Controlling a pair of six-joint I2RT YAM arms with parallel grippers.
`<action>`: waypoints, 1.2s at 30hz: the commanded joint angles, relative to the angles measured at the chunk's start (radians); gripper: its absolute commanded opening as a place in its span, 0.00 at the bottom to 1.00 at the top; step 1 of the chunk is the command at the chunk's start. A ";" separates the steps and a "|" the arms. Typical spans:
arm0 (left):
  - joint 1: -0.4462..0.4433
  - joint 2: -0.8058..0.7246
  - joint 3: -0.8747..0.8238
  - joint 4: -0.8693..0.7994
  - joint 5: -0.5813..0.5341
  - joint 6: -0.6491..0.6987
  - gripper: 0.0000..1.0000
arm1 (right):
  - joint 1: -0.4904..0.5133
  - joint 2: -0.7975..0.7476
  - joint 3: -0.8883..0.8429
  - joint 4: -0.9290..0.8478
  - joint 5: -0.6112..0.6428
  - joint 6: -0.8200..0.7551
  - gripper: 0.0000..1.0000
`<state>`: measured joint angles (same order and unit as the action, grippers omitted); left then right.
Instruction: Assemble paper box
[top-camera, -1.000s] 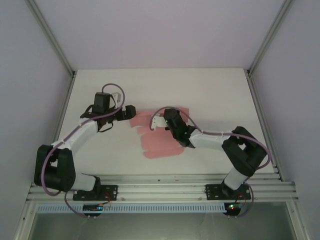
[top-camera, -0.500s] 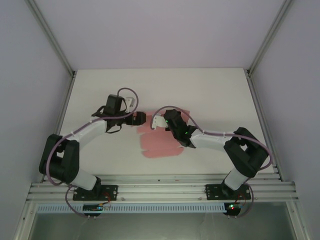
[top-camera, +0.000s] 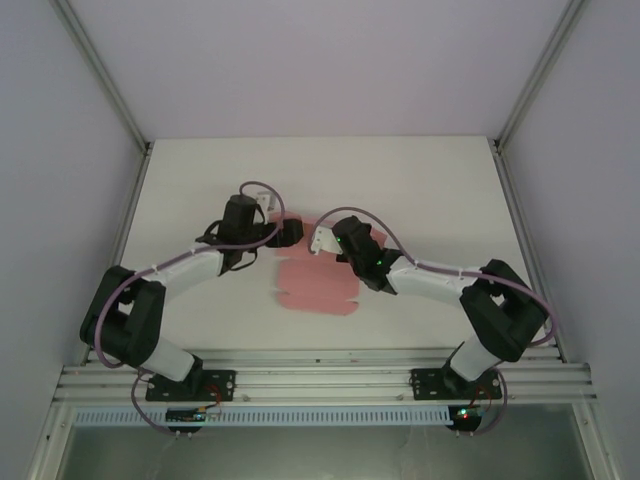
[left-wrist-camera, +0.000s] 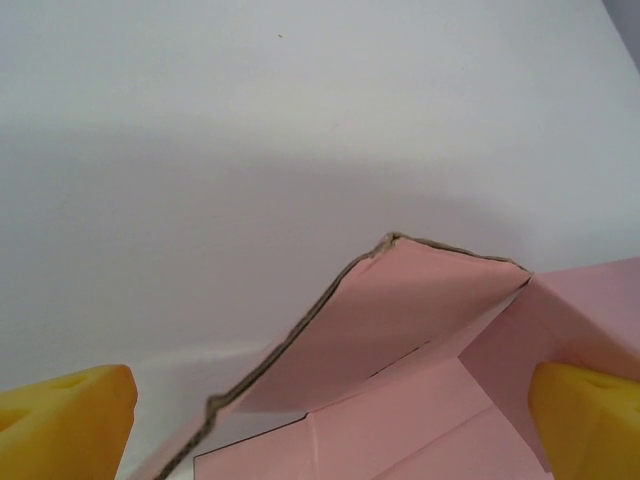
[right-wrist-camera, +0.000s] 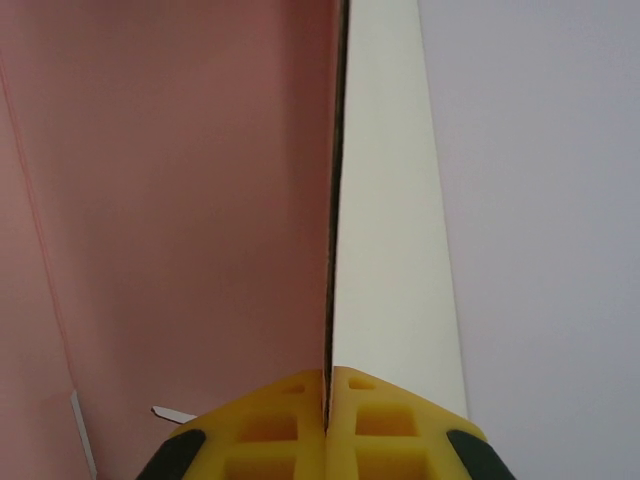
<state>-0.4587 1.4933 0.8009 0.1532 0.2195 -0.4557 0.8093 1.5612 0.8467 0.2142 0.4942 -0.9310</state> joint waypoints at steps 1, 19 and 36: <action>-0.004 -0.034 0.009 0.021 -0.042 -0.019 1.00 | 0.023 -0.038 0.018 0.017 -0.102 0.031 0.00; 0.253 -0.438 -0.277 -0.237 -0.069 -0.064 1.00 | -0.047 -0.162 -0.071 0.039 -0.139 0.133 0.00; 0.236 -0.220 -0.368 0.267 0.239 -0.068 1.00 | -0.085 -0.265 -0.118 0.018 -0.259 0.201 0.00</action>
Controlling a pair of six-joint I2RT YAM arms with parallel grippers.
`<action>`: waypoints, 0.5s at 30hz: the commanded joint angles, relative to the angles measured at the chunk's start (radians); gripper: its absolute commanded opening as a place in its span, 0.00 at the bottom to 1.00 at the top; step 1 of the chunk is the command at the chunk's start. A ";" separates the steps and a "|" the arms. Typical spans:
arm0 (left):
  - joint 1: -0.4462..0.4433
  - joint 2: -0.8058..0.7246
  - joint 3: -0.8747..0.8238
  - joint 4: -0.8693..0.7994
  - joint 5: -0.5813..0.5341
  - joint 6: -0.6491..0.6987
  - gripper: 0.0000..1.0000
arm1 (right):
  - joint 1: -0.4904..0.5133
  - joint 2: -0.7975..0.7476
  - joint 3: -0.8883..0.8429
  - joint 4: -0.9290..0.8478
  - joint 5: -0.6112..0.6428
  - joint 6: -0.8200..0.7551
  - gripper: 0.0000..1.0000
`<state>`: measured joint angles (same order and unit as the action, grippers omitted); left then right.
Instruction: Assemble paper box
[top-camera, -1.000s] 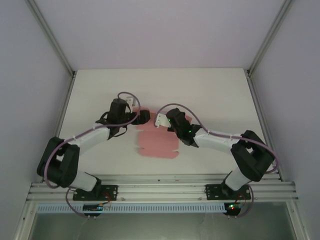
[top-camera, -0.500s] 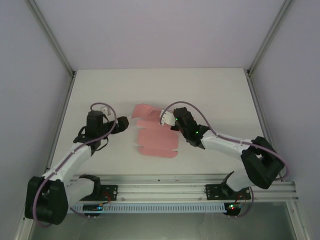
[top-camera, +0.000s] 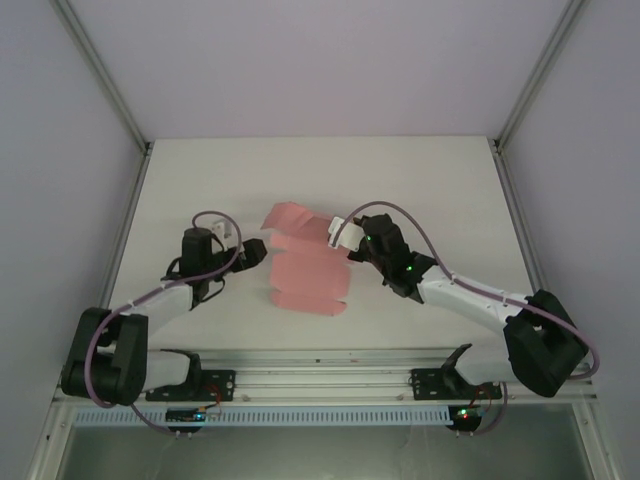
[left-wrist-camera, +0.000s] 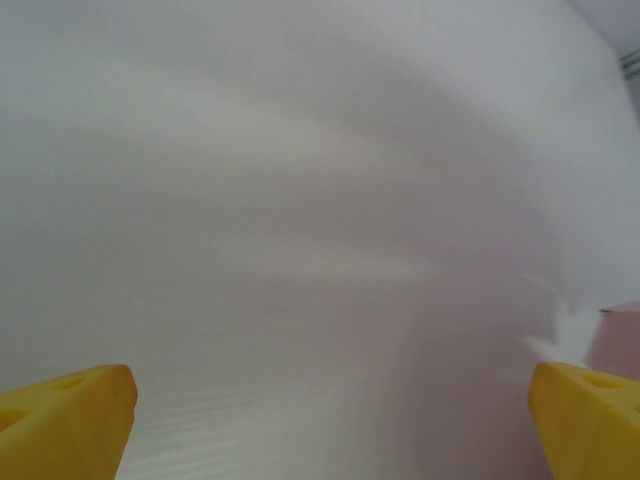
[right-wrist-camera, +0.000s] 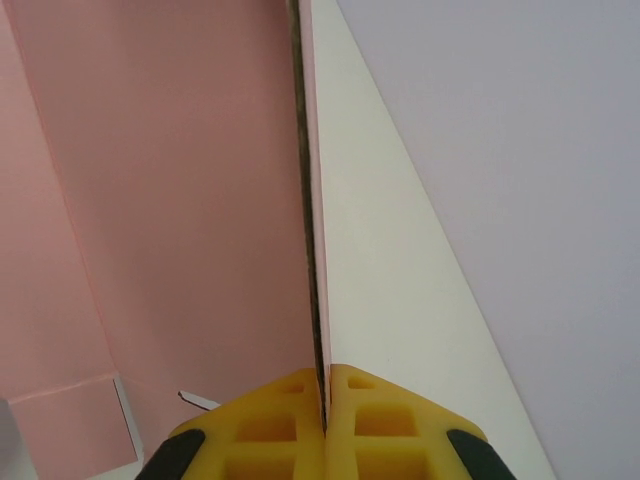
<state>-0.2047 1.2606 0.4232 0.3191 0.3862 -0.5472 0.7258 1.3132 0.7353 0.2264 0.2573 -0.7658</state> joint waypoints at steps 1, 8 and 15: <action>-0.027 0.018 0.014 0.112 0.081 0.030 1.00 | -0.002 -0.016 -0.006 0.005 -0.025 0.042 0.00; -0.120 0.028 0.035 0.157 0.082 0.095 1.00 | -0.003 -0.006 0.007 -0.009 -0.007 0.050 0.00; -0.164 0.086 0.104 0.084 -0.039 0.106 1.00 | 0.018 0.007 0.013 -0.018 -0.024 0.039 0.00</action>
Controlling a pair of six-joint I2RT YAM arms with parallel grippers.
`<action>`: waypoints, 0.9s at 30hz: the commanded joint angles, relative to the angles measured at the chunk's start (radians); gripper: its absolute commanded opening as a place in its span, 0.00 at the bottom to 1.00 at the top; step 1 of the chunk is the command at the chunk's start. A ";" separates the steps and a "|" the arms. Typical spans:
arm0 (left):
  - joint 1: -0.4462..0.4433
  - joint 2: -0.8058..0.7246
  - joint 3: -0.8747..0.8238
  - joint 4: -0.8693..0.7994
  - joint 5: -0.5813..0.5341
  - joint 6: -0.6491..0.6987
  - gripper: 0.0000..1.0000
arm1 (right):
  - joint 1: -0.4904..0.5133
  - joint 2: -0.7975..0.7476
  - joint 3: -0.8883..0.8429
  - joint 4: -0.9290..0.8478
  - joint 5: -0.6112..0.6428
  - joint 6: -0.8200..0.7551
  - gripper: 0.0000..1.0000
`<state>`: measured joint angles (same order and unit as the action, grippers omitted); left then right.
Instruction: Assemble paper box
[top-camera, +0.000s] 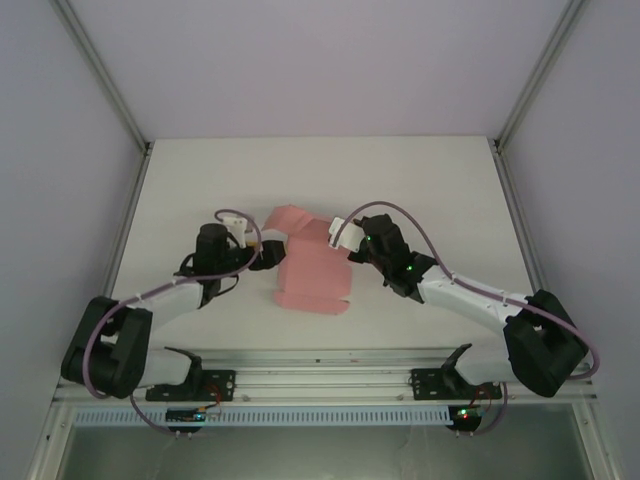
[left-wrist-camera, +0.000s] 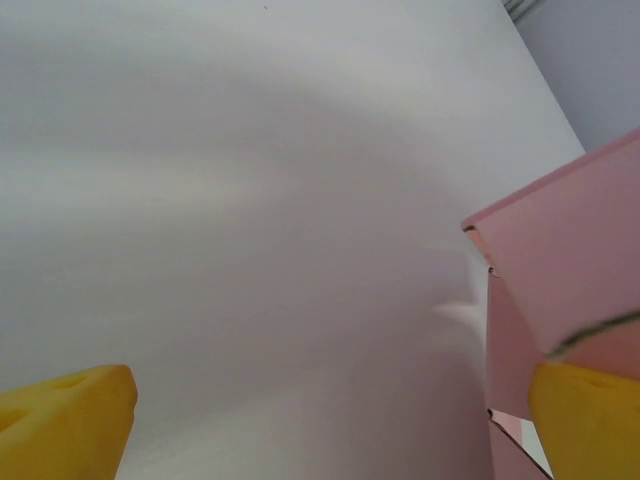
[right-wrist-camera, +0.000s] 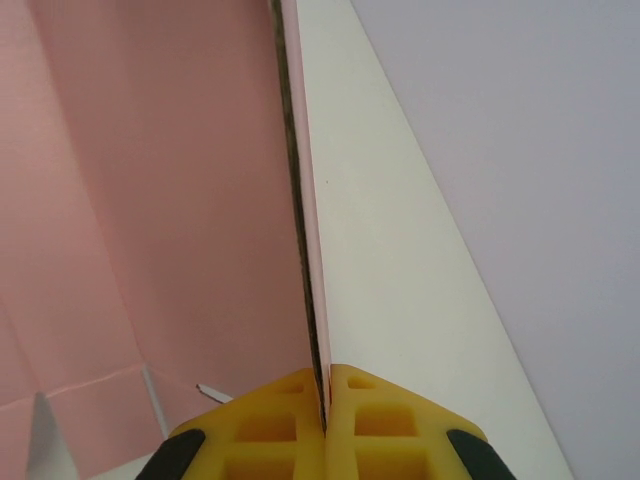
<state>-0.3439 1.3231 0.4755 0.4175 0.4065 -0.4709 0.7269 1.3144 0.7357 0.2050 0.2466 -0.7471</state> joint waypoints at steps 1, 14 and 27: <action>-0.039 0.039 0.063 -0.024 -0.087 0.036 1.00 | 0.021 0.009 0.014 0.004 -0.012 0.019 0.00; -0.189 0.194 0.211 -0.199 -0.429 0.066 1.00 | 0.052 0.043 0.037 -0.052 -0.002 0.009 0.00; -0.159 -0.208 0.068 -0.361 -0.371 0.123 1.00 | 0.035 0.154 0.098 -0.020 0.168 -0.079 0.00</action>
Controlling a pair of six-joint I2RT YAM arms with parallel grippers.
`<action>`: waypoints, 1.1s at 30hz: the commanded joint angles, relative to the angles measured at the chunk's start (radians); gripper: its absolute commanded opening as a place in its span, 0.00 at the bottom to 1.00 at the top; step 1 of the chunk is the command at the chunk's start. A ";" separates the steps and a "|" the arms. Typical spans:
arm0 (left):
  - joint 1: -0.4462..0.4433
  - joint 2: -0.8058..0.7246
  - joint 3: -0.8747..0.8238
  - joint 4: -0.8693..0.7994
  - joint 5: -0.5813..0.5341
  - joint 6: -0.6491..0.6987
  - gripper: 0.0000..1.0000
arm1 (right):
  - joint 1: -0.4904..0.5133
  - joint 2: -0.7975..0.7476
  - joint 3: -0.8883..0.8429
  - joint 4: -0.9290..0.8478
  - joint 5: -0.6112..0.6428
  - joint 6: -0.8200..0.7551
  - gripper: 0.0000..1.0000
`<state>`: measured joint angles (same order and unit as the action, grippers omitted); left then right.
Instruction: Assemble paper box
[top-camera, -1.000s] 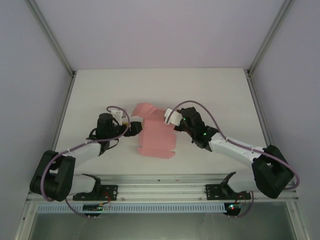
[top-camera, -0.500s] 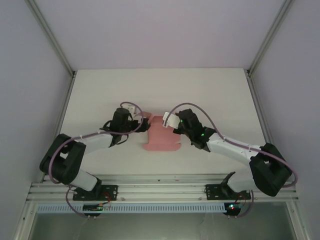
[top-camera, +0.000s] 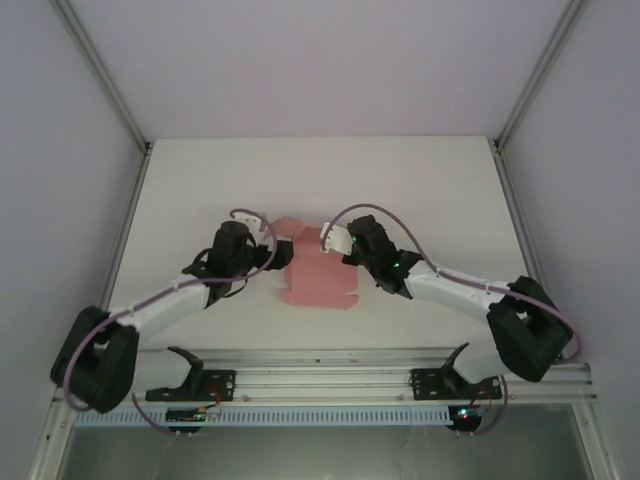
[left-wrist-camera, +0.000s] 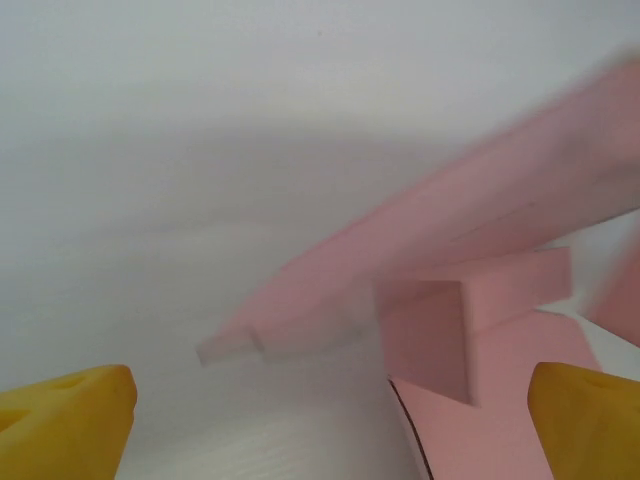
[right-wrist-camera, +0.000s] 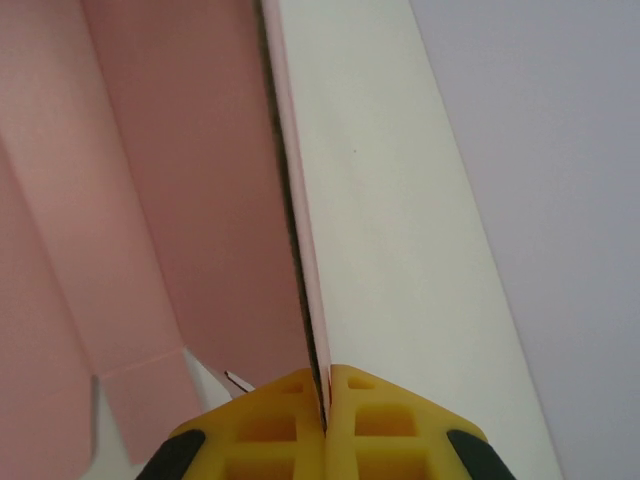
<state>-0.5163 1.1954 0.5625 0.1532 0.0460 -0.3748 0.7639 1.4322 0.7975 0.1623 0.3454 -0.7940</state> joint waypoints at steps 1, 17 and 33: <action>0.023 -0.116 -0.026 -0.123 -0.018 0.025 1.00 | -0.002 0.051 0.043 0.030 0.084 -0.041 0.00; 0.390 0.039 0.125 -0.159 0.179 -0.116 1.00 | 0.046 0.114 0.066 0.142 0.122 -0.218 0.00; 0.258 0.357 0.258 -0.040 0.506 0.030 0.98 | 0.037 0.082 0.075 0.069 0.083 -0.137 0.00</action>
<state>-0.2398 1.5524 0.8108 0.0547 0.4534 -0.3923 0.7990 1.5414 0.8387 0.2489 0.4488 -0.9676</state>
